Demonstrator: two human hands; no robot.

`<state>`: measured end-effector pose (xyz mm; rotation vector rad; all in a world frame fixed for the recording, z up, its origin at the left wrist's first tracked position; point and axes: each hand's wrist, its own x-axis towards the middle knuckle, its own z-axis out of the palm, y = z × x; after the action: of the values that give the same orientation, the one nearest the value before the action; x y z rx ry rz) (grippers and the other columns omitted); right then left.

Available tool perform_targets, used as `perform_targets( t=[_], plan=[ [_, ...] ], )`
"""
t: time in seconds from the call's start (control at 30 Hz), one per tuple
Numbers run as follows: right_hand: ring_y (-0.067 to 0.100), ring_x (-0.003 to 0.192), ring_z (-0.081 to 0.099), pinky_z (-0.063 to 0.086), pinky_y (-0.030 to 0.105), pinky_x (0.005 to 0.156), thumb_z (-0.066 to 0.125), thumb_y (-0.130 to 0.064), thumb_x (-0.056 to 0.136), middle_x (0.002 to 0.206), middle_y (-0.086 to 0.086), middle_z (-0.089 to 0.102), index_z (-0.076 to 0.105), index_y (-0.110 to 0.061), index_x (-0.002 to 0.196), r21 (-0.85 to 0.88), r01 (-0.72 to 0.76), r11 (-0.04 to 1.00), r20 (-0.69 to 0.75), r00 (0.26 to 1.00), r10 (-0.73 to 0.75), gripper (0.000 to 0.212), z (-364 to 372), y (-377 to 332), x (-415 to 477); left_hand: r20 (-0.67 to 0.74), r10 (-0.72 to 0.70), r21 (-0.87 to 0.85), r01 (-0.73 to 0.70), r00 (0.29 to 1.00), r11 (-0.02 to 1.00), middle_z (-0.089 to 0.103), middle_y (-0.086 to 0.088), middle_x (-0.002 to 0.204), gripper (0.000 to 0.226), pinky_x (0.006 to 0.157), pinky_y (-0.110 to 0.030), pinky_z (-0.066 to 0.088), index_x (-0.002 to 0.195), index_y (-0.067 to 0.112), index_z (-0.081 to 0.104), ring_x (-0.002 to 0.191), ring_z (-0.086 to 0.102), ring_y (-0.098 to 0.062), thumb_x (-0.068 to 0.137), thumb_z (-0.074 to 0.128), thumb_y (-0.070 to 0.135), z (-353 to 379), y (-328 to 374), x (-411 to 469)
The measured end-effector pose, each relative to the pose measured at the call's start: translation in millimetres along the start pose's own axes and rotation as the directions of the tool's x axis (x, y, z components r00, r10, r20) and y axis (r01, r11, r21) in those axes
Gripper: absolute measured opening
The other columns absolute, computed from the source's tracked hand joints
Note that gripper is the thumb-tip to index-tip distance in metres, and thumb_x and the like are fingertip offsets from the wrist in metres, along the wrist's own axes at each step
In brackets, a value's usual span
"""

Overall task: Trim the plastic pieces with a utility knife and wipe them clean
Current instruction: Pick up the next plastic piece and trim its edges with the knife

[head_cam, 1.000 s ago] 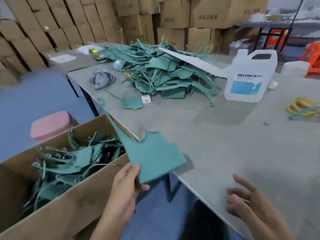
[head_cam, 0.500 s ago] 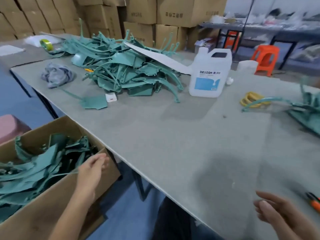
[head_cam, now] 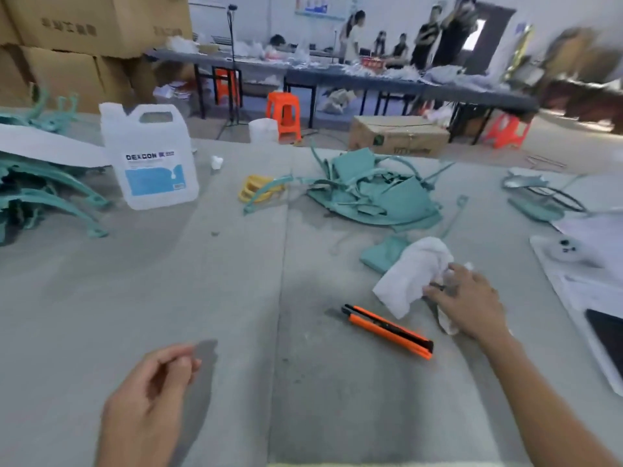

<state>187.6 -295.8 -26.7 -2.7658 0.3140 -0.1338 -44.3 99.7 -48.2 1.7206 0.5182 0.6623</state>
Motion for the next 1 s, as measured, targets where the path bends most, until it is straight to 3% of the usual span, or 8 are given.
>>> perform_targets(
  t=[0.1,0.2,0.4,0.53,0.73,0.8,0.9,1.0],
  plan=[
    [0.039,0.104,0.061,0.045,0.040,0.084,0.066,-0.032,0.091,0.113,0.018,0.063,0.069,-0.020,0.109,0.026,0.062,0.998,-0.047,0.997,-0.061,0.022,3.7,12.2,7.7,0.120,0.009,0.010,-0.010,0.993,1.000,0.077,0.009,0.080,0.032,0.081,-0.023,0.052,0.089,0.038,0.073,0.077,0.072,-0.008,0.094,0.064,0.008,28.5,5.4,1.0],
    [0.039,0.093,0.060,0.035,0.035,0.072,0.064,-0.021,0.091,0.099,0.018,0.062,0.071,-0.013,0.092,0.104,0.020,0.994,-0.176,0.984,-0.001,0.010,-7.1,26.0,18.4,0.164,0.030,0.039,-0.037,0.986,0.999,0.076,0.011,0.079,0.033,0.082,-0.025,0.051,0.089,0.047,0.071,0.078,0.072,-0.005,0.092,0.071,0.014,39.6,5.2,2.7],
    [0.047,0.098,0.058,0.046,0.046,0.085,0.058,-0.014,0.093,0.105,0.028,0.061,0.072,-0.004,0.101,0.086,-0.125,0.988,-0.348,0.926,0.147,0.019,-44.6,61.6,46.6,0.107,-0.027,0.075,0.019,0.994,0.997,0.076,0.008,0.076,0.040,0.070,-0.002,0.046,0.086,0.042,0.073,0.072,0.070,0.002,0.091,0.067,0.003,42.3,-2.5,-1.7],
    [0.052,0.121,0.049,0.035,0.057,0.105,0.057,-0.026,0.096,0.133,0.029,0.055,0.065,-0.010,0.126,-0.009,-0.198,0.980,-0.393,0.902,0.178,0.036,-52.6,48.6,66.3,0.052,-0.062,0.043,0.060,0.997,0.997,0.076,0.004,0.072,0.040,0.069,-0.003,0.046,0.082,0.037,0.075,0.071,0.070,-0.001,0.090,0.067,-0.001,46.6,-3.9,-3.7],
    [0.038,0.139,0.043,0.035,0.046,0.112,0.056,-0.052,0.099,0.154,0.020,0.044,0.039,-0.002,0.151,0.313,-0.134,0.940,0.007,0.990,0.138,0.075,-44.4,-25.6,119.1,0.031,-0.068,0.041,0.067,0.997,0.997,0.075,0.000,0.070,0.028,0.067,-0.003,0.047,0.082,0.019,0.076,0.068,0.071,-0.002,0.090,0.065,-0.006,48.8,-3.6,-6.8],
    [0.034,0.123,0.055,0.044,0.041,0.100,0.065,-0.036,0.097,0.143,0.022,0.055,0.051,0.003,0.141,0.478,-0.176,0.861,0.055,0.984,0.170,0.060,-38.3,-38.6,128.7,0.023,-0.069,0.044,0.068,0.997,0.997,0.076,0.000,0.070,0.027,0.066,-0.004,0.048,0.083,0.017,0.076,0.068,0.071,-0.002,0.090,0.065,-0.006,49.8,-4.9,-5.5],
    [0.022,0.069,0.058,0.046,0.028,0.063,0.059,-0.009,0.096,0.100,0.019,0.070,0.069,-0.008,0.096,0.652,-0.163,0.741,0.077,0.986,0.149,0.011,-32.0,-48.9,133.8,0.008,-0.069,0.033,0.069,0.998,0.997,0.075,0.000,0.070,0.028,0.066,-0.004,0.048,0.082,0.018,0.076,0.068,0.071,-0.003,0.090,0.065,-0.006,51.3,-6.5,-4.2],
    [0.022,0.064,0.062,0.055,0.031,0.061,0.057,-0.013,0.096,0.088,0.012,0.069,0.066,-0.018,0.090,0.700,-0.062,0.712,-0.016,0.995,0.103,0.012,-32.0,-55.8,133.1,0.002,-0.073,0.023,0.073,0.997,0.997,0.075,-0.001,0.069,0.031,0.068,-0.004,0.049,0.080,0.020,0.076,0.068,0.071,-0.004,0.090,0.065,-0.007,53.5,-6.6,-2.8]
  ],
)
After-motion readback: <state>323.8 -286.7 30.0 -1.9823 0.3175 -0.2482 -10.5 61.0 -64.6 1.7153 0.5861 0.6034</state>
